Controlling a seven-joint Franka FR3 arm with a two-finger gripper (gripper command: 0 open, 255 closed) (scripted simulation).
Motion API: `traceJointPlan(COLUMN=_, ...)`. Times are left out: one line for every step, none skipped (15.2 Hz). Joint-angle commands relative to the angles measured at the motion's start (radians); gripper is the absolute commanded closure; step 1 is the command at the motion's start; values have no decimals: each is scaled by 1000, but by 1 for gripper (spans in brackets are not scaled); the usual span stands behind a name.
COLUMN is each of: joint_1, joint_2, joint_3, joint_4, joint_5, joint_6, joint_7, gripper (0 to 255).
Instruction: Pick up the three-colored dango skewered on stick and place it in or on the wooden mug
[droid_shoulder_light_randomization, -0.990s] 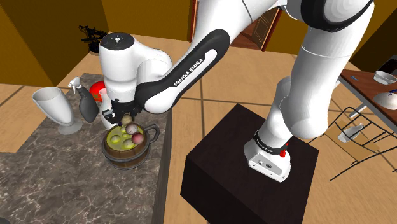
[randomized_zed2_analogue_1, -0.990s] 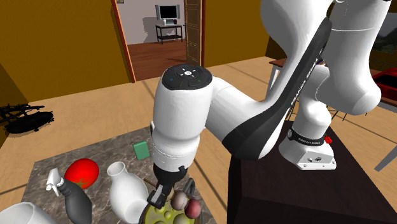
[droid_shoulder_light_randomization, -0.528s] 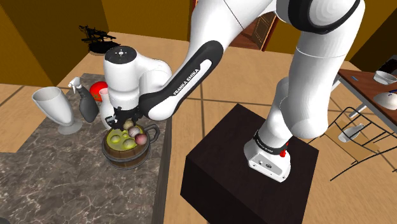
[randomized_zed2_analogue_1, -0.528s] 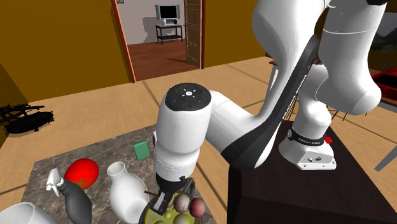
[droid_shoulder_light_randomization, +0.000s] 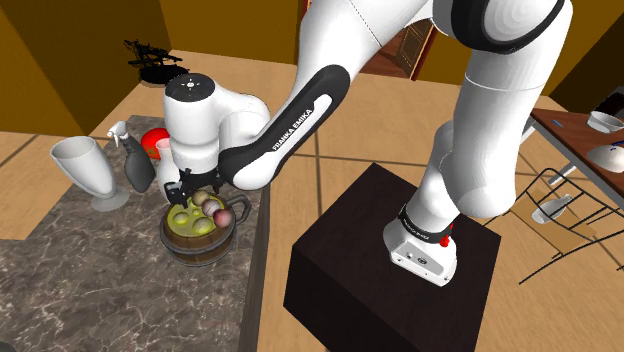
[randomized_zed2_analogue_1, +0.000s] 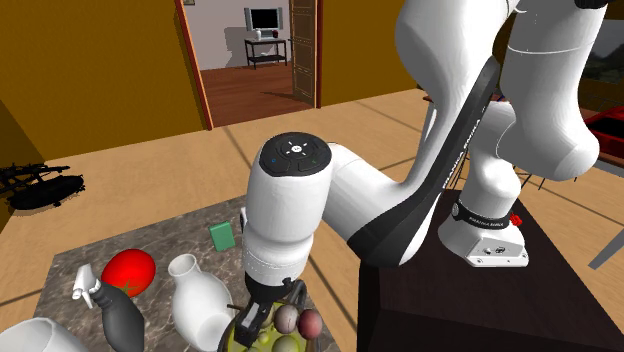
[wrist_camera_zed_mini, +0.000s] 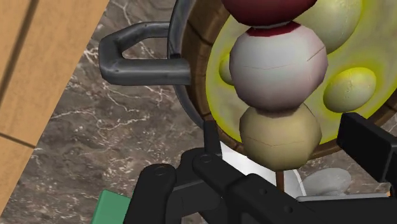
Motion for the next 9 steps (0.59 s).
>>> traceJointPlan(joint_1=0, joint_2=0, joint_3=0, joint_4=0, joint_5=0, joint_6=0, joint_7=0, gripper=0)
traceJointPlan(joint_1=0, joint_2=0, joint_3=0, joint_4=0, joint_5=0, joint_6=0, joint_7=0, gripper=0)
traceJointPlan(joint_1=0, joint_2=0, joint_3=0, joint_4=0, joint_5=0, joint_6=0, joint_7=0, gripper=0)
traceJointPlan(joint_1=0, joint_2=0, joint_3=0, joint_4=0, joint_5=0, joint_6=0, joint_7=0, gripper=0)
traceJointPlan(joint_1=-3, joint_2=-31, joint_3=8, joint_4=-5, joint_5=16, joint_6=-25, joint_7=-11, gripper=0)
traceJointPlan(joint_1=-5, joint_2=-61, joint_3=16, joint_4=-9, joint_5=32, joint_6=-50, joint_7=-22, gripper=0)
traceJointPlan(joint_1=-7, joint_2=-90, joint_3=23, joint_4=-11, joint_5=47, joint_6=-76, joint_7=-33, gripper=0)
traceJointPlan(joint_1=-8, joint_2=-113, joint_3=27, joint_4=-12, joint_5=59, joint_6=-97, joint_7=-41, gripper=0)
traceJointPlan(joint_1=-7, joint_2=-113, joint_3=27, joint_4=-12, joint_5=59, joint_6=-97, joint_7=-41, gripper=0)
